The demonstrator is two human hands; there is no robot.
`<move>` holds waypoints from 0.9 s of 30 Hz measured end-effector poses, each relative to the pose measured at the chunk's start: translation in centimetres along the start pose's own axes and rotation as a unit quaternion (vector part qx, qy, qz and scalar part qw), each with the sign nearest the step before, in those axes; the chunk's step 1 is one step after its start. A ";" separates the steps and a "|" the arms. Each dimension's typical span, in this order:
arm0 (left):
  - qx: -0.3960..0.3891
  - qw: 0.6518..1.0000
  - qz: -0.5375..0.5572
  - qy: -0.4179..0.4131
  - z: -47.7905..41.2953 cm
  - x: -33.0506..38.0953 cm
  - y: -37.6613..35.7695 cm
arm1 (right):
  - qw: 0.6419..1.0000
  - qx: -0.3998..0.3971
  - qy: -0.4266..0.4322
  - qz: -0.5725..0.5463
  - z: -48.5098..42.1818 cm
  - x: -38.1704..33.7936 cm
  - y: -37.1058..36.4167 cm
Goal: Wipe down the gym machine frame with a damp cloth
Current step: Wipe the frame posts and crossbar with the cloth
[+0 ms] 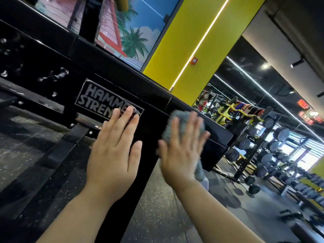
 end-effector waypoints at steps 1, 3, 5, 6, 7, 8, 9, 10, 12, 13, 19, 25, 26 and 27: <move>0.010 1.000 0.006 0.000 -0.2 0.0 0.1 | 0.999 0.005 0.037 -0.002 -1.5 -2.4 0.0; 0.023 1.000 0.020 0.009 -0.4 0.0 0.4 | 0.994 0.000 0.109 0.003 -3.1 -5.7 0.2; 0.026 0.999 0.025 0.016 -0.5 -0.1 0.6 | 0.987 -0.005 0.160 0.006 -2.4 -4.7 0.1; 0.027 0.999 0.023 0.015 -0.4 -0.1 0.6 | 0.985 -0.009 0.175 0.010 -1.3 -2.9 0.0; 0.026 0.999 0.021 0.013 -0.3 0.0 0.6 | 0.985 -0.017 0.172 0.024 0.1 -0.6 0.1; 0.023 0.999 0.021 0.011 -0.3 0.0 0.6 | 0.987 -0.024 0.153 0.044 1.7 1.9 0.1; 0.020 1.000 0.021 0.009 -0.3 0.1 0.7 | 0.990 -0.034 0.121 0.063 3.2 4.5 0.1; 0.016 1.000 0.021 0.008 -0.2 0.1 0.7 | 0.993 -0.046 0.085 0.072 4.4 6.5 0.1; 0.014 1.000 0.025 0.006 -0.2 0.1 0.8 | 0.996 -0.061 0.031 0.063 5.0 7.4 0.3; 0.015 0.999 0.028 0.005 -0.1 0.2 0.9 | 0.997 -0.062 0.018 0.049 4.3 6.4 0.3; 0.071 0.996 0.029 0.054 -0.7 -1.3 2.1 | 0.989 -0.006 0.150 0.007 -3.6 -6.9 0.5; 0.073 0.994 0.042 0.073 -0.8 -2.0 3.1 | 0.986 -0.018 0.156 0.056 1.1 2.4 0.4; 0.075 0.993 0.042 0.085 -0.7 -2.5 3.5 | 0.989 -0.020 0.138 0.049 1.8 3.4 0.5; 0.079 0.991 0.039 0.100 -0.7 -3.1 3.9 | 0.991 -0.018 0.128 0.034 2.1 3.5 0.4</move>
Point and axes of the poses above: each hand's wrist, its own z-axis away from the middle knuckle, its own y-axis out of the back of the hand, x = y × z, the point moved 5 cm from there along -z, towards the middle knuckle, and after that the axes turned 6 degrees about y, right-handed, at the moved point
